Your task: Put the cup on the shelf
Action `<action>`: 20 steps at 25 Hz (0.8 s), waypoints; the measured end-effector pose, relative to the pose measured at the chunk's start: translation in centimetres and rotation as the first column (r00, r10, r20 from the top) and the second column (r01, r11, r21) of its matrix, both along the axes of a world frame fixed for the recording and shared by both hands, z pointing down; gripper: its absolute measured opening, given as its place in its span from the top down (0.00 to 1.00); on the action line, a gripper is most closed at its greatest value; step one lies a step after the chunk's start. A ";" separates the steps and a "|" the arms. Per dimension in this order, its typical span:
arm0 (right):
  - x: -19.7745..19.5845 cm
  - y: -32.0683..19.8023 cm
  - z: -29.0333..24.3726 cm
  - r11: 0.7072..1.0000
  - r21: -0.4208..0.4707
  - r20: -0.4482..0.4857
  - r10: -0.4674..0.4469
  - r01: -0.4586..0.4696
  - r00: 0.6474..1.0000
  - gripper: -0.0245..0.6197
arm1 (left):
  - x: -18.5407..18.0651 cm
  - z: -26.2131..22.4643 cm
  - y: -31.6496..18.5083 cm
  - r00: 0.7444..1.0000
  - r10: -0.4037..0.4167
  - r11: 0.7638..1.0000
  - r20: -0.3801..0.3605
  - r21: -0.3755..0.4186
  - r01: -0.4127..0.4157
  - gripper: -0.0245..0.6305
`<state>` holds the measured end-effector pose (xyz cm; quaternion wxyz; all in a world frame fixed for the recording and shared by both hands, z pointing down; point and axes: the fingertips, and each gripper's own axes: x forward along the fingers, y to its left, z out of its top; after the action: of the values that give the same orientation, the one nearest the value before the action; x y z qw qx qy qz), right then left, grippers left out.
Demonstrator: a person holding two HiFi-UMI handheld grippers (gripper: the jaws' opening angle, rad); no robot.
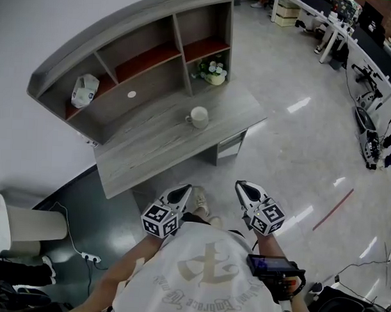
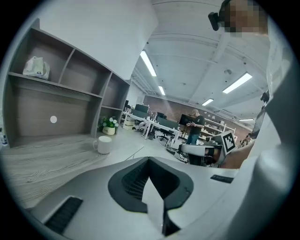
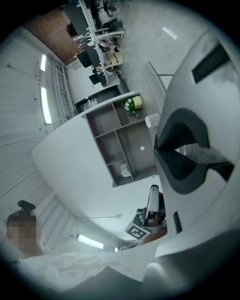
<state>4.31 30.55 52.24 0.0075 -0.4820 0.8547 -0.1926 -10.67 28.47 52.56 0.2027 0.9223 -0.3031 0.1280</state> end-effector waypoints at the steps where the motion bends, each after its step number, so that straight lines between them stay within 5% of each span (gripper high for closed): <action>1: -0.1 -0.2 -0.1 1.000 0.001 0.002 -0.002 0.002 1.000 0.96 | -0.2 -0.1 -0.1 1.000 -0.005 1.000 -0.001 0.001 0.005 0.96; 20: -1.7 -1.9 0.5 0.999 -0.033 0.015 -0.039 0.040 0.999 0.96 | -2.1 0.4 -0.5 0.998 -0.061 0.998 0.000 -0.018 0.061 0.96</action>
<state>2.66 28.68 52.76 0.0018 -0.4638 0.8607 -0.2102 -12.82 27.94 52.93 0.2151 0.9108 -0.3298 0.1242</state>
